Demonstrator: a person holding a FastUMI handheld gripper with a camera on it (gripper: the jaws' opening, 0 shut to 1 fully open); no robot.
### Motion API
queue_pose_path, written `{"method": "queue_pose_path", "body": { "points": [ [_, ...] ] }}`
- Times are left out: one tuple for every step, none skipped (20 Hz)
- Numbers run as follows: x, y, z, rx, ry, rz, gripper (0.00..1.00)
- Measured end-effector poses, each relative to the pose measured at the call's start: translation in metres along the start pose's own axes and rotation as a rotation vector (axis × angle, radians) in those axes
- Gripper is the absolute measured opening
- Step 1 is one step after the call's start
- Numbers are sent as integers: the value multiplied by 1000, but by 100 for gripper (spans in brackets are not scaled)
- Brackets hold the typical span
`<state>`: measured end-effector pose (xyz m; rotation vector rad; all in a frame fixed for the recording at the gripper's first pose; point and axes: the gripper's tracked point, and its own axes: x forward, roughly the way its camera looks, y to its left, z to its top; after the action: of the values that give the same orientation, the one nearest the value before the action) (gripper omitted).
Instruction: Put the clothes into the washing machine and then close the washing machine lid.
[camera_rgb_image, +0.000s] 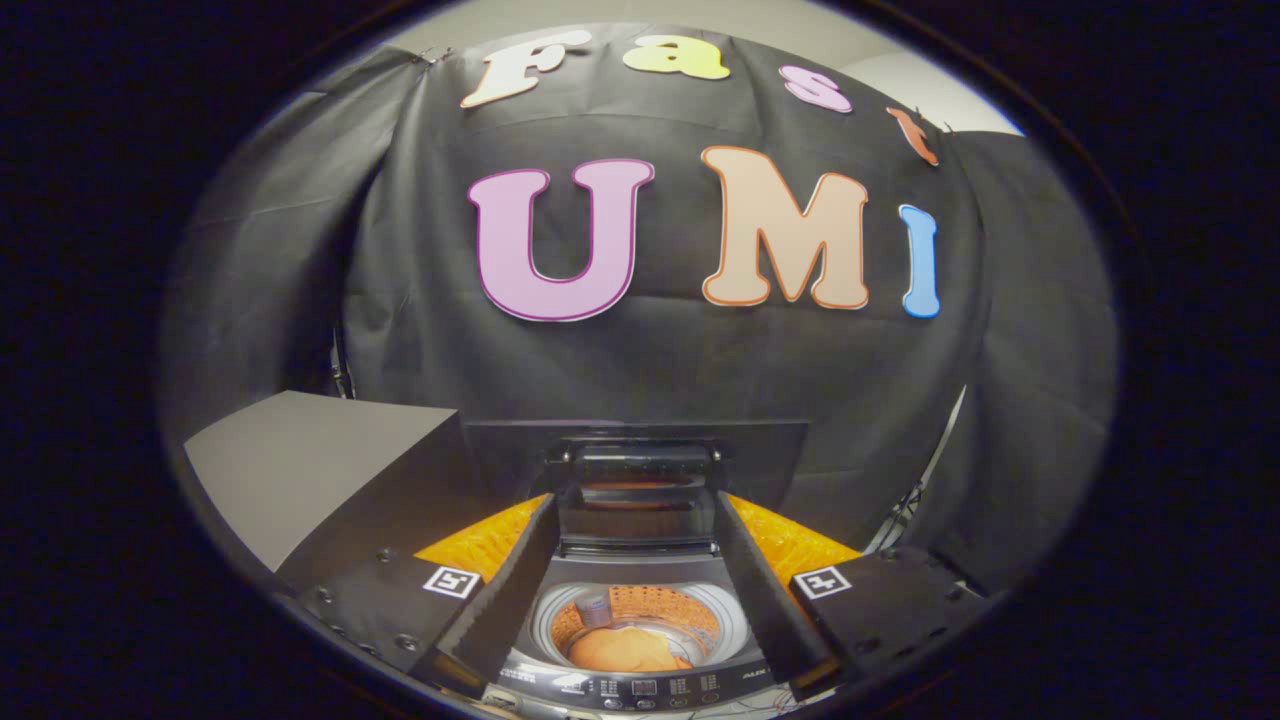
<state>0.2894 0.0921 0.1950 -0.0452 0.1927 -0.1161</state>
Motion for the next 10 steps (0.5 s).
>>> {"method": "queue_pose_path", "body": {
  "points": [
    [-6,-2,1,1,-12,0,98],
    [-11,-5,2,2,-22,0,98],
    [-16,-8,2,1,-30,-2,98],
    [-21,-12,0,0,-34,-3,98],
    [-25,-15,-2,-2,-38,-1,98],
    [-31,-17,-4,-5,-45,0,98],
    [-37,-20,-7,-9,-53,2,98],
    [-42,-24,-9,-16,-64,3,98],
    [-48,-27,-12,-25,-75,6,98],
    [-53,-30,-16,-36,-82,6,98]
  ]
}}
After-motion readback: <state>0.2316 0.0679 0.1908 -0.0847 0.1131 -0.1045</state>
